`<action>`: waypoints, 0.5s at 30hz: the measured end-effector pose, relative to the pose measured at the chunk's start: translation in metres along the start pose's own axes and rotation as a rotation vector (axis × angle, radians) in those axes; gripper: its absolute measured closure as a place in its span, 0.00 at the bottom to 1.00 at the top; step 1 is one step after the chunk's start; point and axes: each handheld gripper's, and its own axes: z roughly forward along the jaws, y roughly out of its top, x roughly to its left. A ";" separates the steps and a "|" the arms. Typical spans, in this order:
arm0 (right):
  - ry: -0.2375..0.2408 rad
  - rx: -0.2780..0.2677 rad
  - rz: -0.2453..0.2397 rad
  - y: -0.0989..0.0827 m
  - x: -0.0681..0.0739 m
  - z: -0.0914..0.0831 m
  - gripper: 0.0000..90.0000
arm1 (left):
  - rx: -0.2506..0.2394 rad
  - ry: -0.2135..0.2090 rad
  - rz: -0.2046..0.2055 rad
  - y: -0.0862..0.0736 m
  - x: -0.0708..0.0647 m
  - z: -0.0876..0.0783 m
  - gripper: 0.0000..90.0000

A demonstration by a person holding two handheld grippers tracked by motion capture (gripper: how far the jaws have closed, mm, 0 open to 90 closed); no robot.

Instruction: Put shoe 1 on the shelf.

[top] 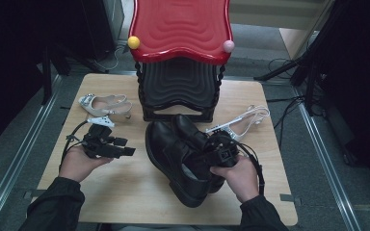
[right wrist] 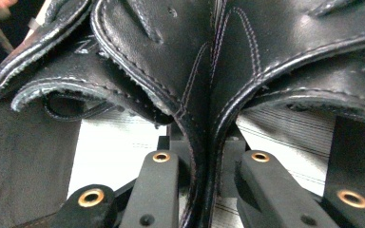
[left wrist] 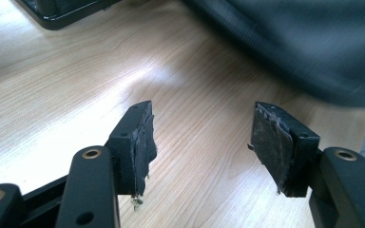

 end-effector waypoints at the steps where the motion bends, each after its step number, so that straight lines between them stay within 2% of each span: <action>1: 0.005 -0.012 -0.002 0.002 0.001 -0.005 0.91 | 0.002 -0.006 0.001 0.000 -0.001 0.000 0.45; 4: 0.022 -0.047 -0.008 0.011 0.005 -0.018 0.91 | 0.005 -0.009 0.007 0.000 -0.002 0.003 0.46; 8: 0.017 -0.079 -0.020 0.024 0.010 -0.030 0.91 | 0.013 -0.010 0.016 0.001 -0.004 0.005 0.46; 15: 0.006 -0.138 0.006 0.054 0.009 -0.038 0.91 | 0.016 -0.019 0.021 0.000 -0.005 0.006 0.46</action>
